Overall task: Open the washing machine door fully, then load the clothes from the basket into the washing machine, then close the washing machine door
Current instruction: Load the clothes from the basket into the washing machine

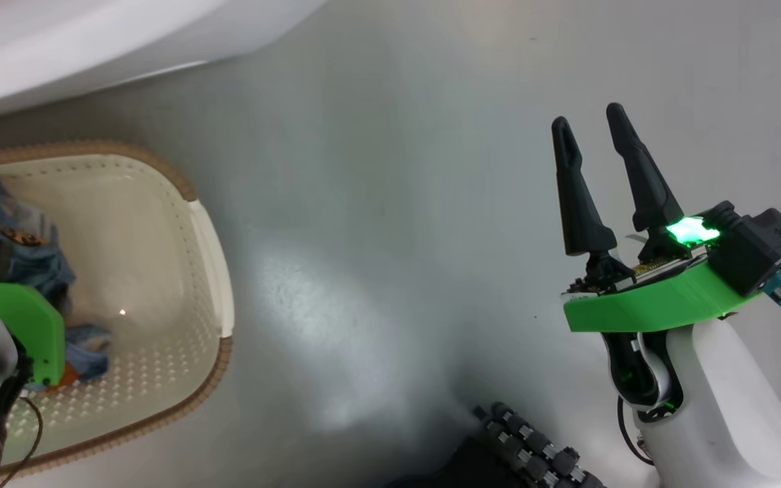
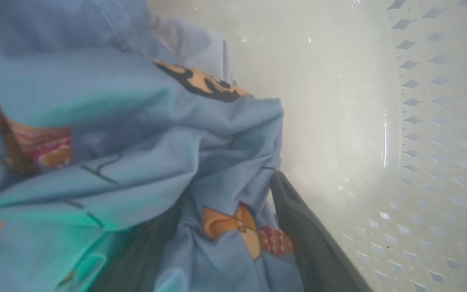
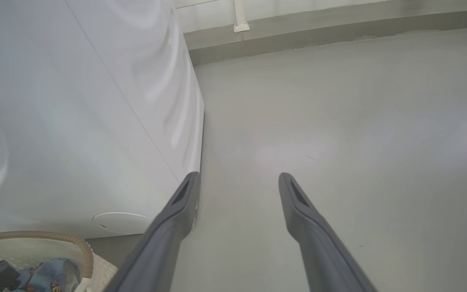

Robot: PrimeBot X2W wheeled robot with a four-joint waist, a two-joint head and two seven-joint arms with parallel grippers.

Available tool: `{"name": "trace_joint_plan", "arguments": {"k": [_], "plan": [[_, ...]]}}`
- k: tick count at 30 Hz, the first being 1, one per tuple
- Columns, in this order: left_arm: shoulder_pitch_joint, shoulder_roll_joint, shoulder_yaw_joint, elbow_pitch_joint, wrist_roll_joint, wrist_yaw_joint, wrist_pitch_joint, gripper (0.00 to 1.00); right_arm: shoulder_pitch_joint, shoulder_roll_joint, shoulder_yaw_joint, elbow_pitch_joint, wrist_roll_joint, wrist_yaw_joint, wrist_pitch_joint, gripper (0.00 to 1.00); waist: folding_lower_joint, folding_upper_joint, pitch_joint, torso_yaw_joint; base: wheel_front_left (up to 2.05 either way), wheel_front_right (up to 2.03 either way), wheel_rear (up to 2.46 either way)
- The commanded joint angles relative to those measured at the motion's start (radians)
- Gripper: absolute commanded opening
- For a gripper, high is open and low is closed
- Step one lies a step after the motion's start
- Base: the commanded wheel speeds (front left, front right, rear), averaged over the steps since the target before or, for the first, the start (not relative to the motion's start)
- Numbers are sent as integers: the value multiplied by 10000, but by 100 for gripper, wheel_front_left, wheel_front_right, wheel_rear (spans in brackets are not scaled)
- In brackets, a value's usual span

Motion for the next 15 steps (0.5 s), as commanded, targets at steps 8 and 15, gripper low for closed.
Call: {"name": "trace_joint_plan", "arguments": {"k": [8,15], "plan": [[-252,532,-252,150,423,510,633,100,14,-63,394,-285,212,73,-80,100,-1,-1,449,-375,0,0,0],[-363,647,-426,195,481,553,600,0,-13,-63,349,-226,212,73,-80,100,-1,-1,485,-364,0,0,0]]}}
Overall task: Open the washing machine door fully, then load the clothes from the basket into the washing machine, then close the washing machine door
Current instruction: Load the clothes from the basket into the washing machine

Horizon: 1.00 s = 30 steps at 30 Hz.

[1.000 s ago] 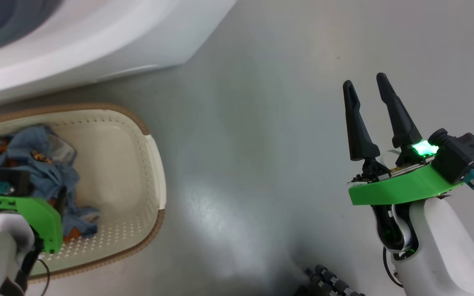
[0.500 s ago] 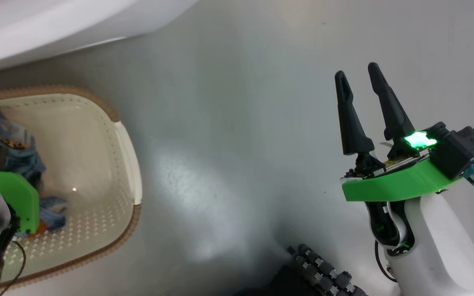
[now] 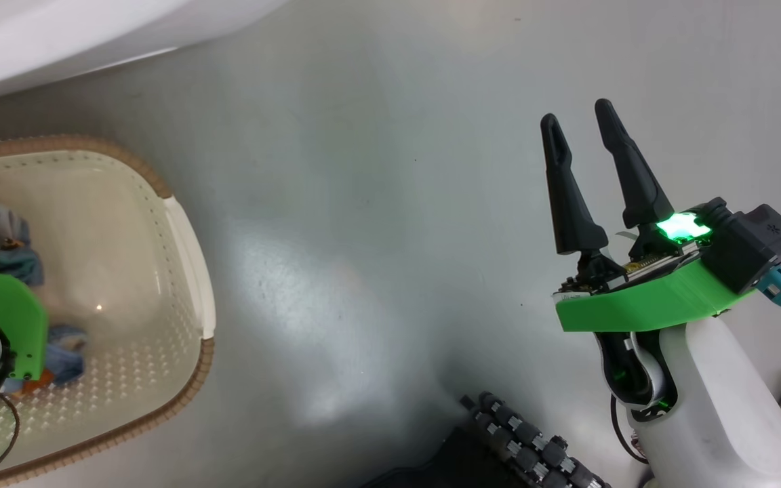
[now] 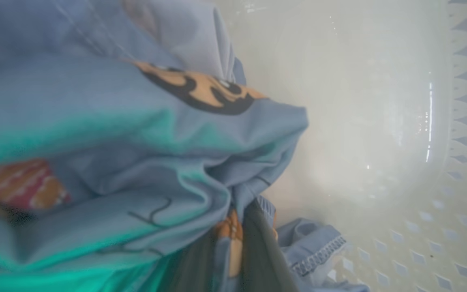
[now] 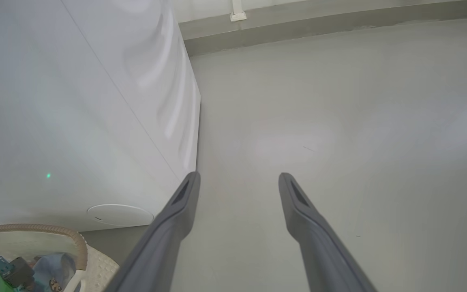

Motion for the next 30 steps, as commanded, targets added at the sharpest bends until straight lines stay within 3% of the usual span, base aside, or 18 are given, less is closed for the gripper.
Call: {"name": "trace_joint_plan", "arguments": {"k": [1,20,25,30], "plan": [[98,365,174,18,-16,-10,-200,0,134,-80,82,-162,30,73,-78,100,0,0,-67,66,0,0,0],[1121,-660,705,-194,-1613,-601,-1967,0,130,-80,-81,235,-112,73,-78,100,0,0,-2227,748,0,0,0],[1741,-1110,569,-1059,-2528,-608,-2308,0,277,-80,-194,448,-341,73,-78,100,0,0,-3143,1065,0,0,0],[2388,-1204,175,-2042,-3354,-609,-2738,0,461,-95,-378,666,-602,73,-78,100,0,0,-4118,1407,0,0,0]]}}
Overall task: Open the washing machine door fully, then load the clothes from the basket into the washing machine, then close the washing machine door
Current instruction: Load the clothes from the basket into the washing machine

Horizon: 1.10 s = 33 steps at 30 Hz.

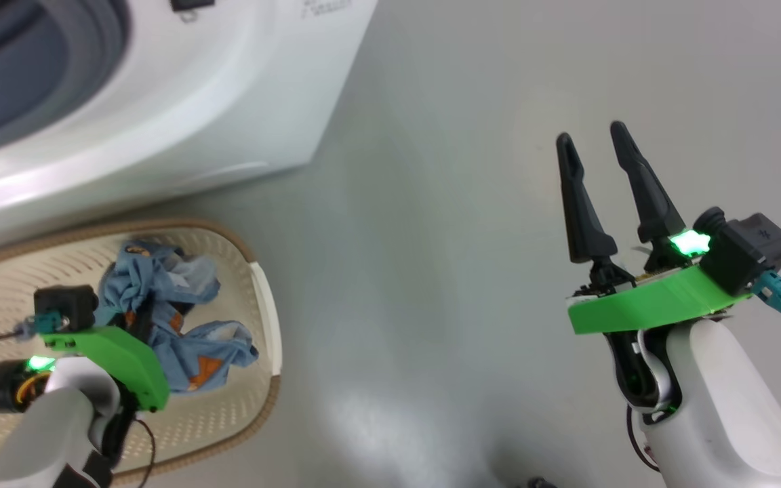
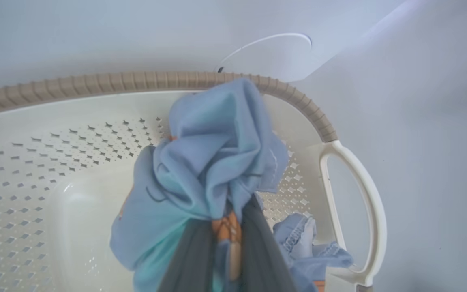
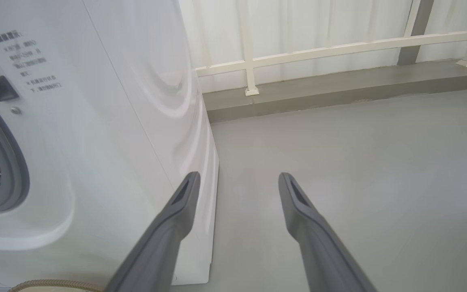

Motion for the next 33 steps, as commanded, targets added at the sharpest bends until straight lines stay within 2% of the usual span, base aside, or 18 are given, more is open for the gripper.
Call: {"name": "trace_joint_plan", "arguments": {"k": [1,4,11,15,18,25,30,33], "plan": [[254,227,172,-255,-151,8,-170,0,342,-116,97,-166,-56,73,-80,100,1,-1,-1009,543,0,0,0],[602,139,-27,-1067,-849,7,-467,0,484,-310,69,-26,-53,73,-80,100,1,-1,-1577,799,0,0,0],[1315,259,-357,-2570,-1741,7,-1108,0,829,-854,107,283,148,73,-80,100,1,-1,-2726,1336,0,0,0],[1719,489,-229,-3531,-1965,7,-1220,0,1027,-1131,142,397,291,73,-80,100,1,-1,-3259,1601,0,0,0],[2010,593,441,-4451,-1738,7,-1233,0,1136,-1313,171,451,391,73,-80,100,1,-1,-3620,1782,0,0,0],[3174,403,1653,-6256,-846,194,-1238,0,1484,-1674,252,642,636,73,-80,100,1,-1,-4580,2132,0,0,0],[3899,353,2080,-7451,-297,574,-1238,0,1741,-1902,379,730,825,73,-80,100,1,-1,-5153,2344,0,0,0],[4255,559,2048,-8008,240,971,-1239,0,1887,-2025,400,767,925,73,-80,100,1,-1,-5399,2474,0,0,0]]}}
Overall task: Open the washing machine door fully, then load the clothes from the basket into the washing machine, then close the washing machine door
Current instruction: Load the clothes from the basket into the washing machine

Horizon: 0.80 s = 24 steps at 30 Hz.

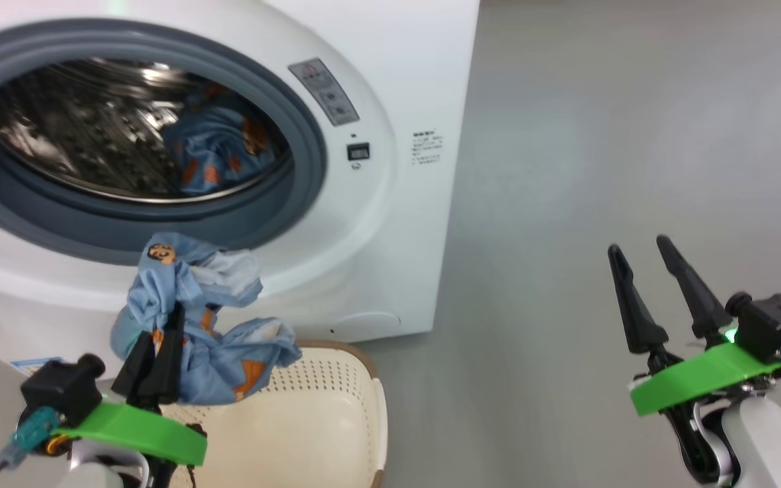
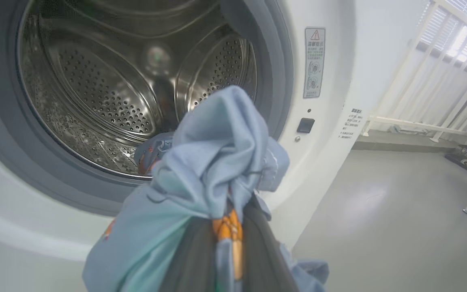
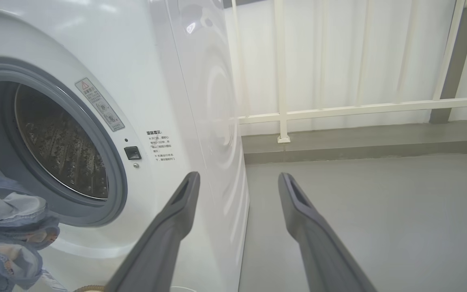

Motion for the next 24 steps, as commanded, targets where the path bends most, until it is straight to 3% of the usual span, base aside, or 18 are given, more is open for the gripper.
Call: {"name": "trace_joint_plan", "arguments": {"k": [1,12,24], "plan": [[98,400,428,-605,272,268,-106,0,219,-214,177,-163,190,73,-80,100,1,0,-613,463,0,0,0],[1041,527,924,-2002,663,1172,-106,0,510,-533,60,-234,324,73,-80,100,1,0,-917,798,0,0,0],[1453,632,1030,-2497,713,1465,-99,0,482,-630,170,-228,403,73,-80,100,1,0,-911,749,0,0,0]]}}
